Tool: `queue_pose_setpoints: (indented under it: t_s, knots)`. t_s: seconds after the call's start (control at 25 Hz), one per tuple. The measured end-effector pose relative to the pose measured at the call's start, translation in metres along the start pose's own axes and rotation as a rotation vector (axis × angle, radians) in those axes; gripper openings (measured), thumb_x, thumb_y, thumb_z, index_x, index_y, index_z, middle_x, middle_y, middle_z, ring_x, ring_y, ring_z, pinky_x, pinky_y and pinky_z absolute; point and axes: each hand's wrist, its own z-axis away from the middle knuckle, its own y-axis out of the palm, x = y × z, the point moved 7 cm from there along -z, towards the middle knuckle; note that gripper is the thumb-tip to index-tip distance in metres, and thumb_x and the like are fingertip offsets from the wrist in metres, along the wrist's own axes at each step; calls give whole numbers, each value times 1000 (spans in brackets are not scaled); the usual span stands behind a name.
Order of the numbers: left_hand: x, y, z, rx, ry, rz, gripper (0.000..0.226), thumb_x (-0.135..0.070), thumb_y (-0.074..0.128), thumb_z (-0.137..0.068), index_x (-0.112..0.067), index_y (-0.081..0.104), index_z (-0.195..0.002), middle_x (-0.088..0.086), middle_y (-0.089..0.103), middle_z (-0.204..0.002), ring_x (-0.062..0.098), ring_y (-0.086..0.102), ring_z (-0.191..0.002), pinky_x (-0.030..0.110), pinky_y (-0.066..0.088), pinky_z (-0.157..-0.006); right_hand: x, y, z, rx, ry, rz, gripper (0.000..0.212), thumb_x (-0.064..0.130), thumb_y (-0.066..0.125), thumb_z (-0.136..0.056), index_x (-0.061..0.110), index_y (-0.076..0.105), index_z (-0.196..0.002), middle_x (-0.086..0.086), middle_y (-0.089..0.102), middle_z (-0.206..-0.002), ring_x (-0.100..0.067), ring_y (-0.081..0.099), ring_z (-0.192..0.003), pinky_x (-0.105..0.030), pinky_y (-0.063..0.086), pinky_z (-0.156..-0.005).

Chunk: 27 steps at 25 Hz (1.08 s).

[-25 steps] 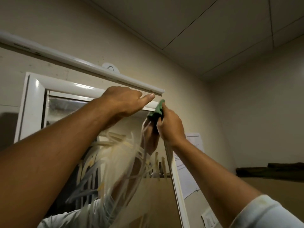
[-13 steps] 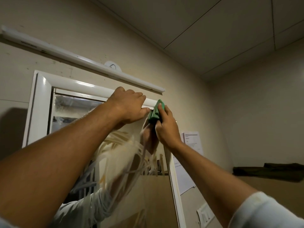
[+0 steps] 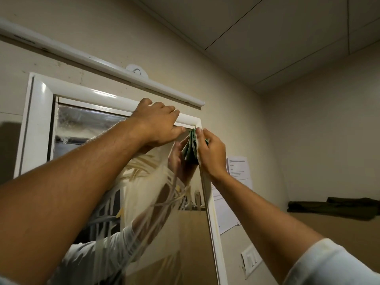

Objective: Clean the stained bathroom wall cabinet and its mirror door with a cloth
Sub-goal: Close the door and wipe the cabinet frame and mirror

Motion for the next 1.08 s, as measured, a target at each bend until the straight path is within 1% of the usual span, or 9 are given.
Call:
queue_pose_setpoints:
  t_s: [0.08, 0.28, 0.36, 0.48, 0.6, 0.68, 0.8, 0.92, 1.08]
  knots:
    - [0, 1, 0, 13, -3, 6, 69, -63, 20, -102, -20, 39, -152, 3, 41, -159, 26, 40, -142, 52, 28, -115, -4, -1, 7, -32, 18, 21, 25, 43, 53, -104, 27, 66, -120, 9, 67, -109, -11, 65, -99, -40, 63, -86]
    - [-1, 1, 1, 24, -9, -13, 73, -67, 19, -100, -21, 36, -153, 3, 37, -162, 27, 37, -145, 53, 25, -117, -14, -8, 26, -107, -48, 255, 32, 31, 57, -104, 25, 54, -135, 3, 56, -129, -12, 61, -103, -27, 60, -85]
    - [0, 2, 1, 7, -19, -21, 75, -69, 19, -99, -21, 34, -155, 3, 35, -163, 26, 35, -146, 53, 24, -118, -6, -6, -1, -142, -13, 217, 33, 28, 60, -103, 24, 55, -135, 3, 60, -126, -15, 63, -104, -30, 61, -86]
    - [-1, 3, 3, -7, -22, -33, 80, -71, 18, -98, -20, 28, -159, 3, 28, -167, 26, 28, -151, 53, 20, -120, -5, -4, -6, -157, -82, 347, 29, 29, 61, -102, 20, 62, -130, 3, 67, -117, -13, 65, -98, -29, 61, -86]
    - [-4, 5, 7, 28, -14, -63, 79, -70, 19, -99, -22, 24, -161, 5, 20, -169, 27, 18, -155, 56, 14, -122, -31, -16, 53, -97, -102, 374, 29, 29, 57, -104, 20, 61, -131, 5, 64, -115, -9, 62, -94, -24, 59, -82]
    - [-17, 5, 10, 55, -6, -68, 73, -68, 23, -100, -25, 27, -159, 6, 18, -170, 28, 13, -156, 60, 9, -123, -57, -33, 115, -34, -65, 351, 29, 29, 56, -104, 23, 60, -132, 10, 61, -115, -6, 62, -99, -27, 60, -86]
    - [-56, 5, 19, 89, 73, -49, 65, -60, 29, -102, -24, 38, -155, 6, 26, -167, 28, 16, -156, 63, 7, -123, -79, -50, 171, 16, 19, 331, 23, 27, 59, -102, 30, 60, -126, 17, 62, -113, -3, 63, -105, -32, 60, -92]
    - [-78, 8, 31, 105, 130, -16, 59, -53, 29, -102, -21, 47, -148, 3, 47, -154, 24, 35, -147, 61, 12, -122, -51, -41, 111, 22, 4, 246, 17, 23, 61, -101, 33, 63, -115, 16, 67, -105, -7, 67, -98, -37, 62, -86]
    - [-75, 11, 33, 84, 96, 80, 55, -47, 33, -103, -23, 40, -152, 0, 42, -158, 20, 27, -152, 59, 7, -124, -6, -18, -16, -77, 39, 210, 18, 20, 64, -100, 21, 68, -117, 6, 70, -107, -12, 67, -93, -37, 62, -86]
